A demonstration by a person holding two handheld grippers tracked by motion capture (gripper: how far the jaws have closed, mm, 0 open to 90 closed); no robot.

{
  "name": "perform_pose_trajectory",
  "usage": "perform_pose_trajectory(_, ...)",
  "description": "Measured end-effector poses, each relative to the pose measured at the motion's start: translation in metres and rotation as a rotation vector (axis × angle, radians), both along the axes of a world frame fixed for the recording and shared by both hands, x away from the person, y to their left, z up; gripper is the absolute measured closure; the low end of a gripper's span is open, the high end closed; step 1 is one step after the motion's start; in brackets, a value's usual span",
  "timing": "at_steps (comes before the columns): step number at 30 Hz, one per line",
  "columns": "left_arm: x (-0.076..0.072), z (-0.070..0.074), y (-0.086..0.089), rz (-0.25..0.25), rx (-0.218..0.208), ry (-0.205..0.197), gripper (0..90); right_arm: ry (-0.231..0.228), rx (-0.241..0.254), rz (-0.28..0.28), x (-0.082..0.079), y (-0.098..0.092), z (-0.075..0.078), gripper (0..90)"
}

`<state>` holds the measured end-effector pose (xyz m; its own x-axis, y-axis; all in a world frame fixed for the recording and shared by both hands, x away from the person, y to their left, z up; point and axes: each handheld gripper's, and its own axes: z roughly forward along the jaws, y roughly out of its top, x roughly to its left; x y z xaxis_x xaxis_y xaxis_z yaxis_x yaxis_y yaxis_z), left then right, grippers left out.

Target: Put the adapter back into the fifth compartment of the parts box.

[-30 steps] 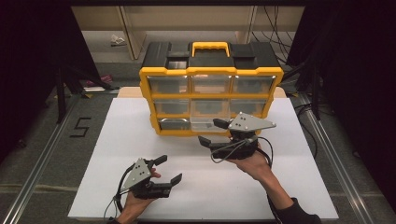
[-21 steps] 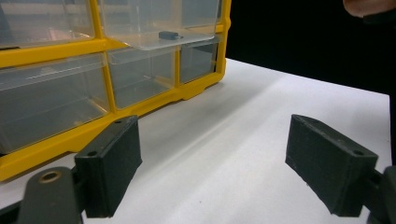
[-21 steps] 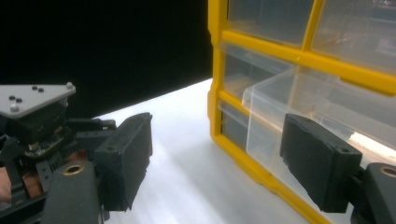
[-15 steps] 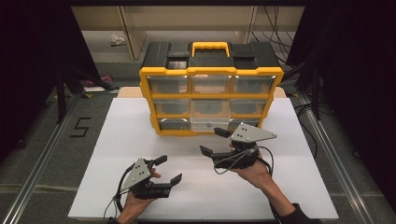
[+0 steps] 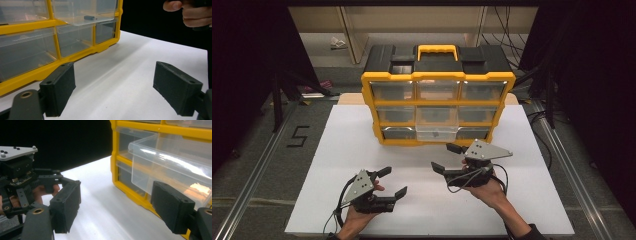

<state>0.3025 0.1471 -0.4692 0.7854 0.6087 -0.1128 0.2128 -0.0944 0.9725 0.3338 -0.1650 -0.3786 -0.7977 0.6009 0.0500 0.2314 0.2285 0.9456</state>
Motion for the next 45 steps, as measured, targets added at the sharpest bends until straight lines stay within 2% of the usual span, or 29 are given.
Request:
perform_pose_trajectory(4,0.000,0.000,0.000,-0.003,-0.001,0.002,17.3,0.003,0.006,-0.005,-0.001,-0.003,-0.003,25.1)
perform_pose_trajectory(5,0.001,0.000,0.001,0.004,0.008,-0.017,17.3,0.002,0.006,-0.006,-0.001,-0.004,-0.004,25.1)
perform_pose_trajectory(15,0.002,0.000,0.001,0.000,0.011,-0.014,16.8,0.005,0.027,-0.021,-0.003,-0.013,-0.009,25.1)
perform_pose_trajectory(45,0.003,-0.001,0.000,-0.024,0.020,0.006,16.6,0.007,0.029,-0.042,-0.011,-0.019,-0.029,25.0)
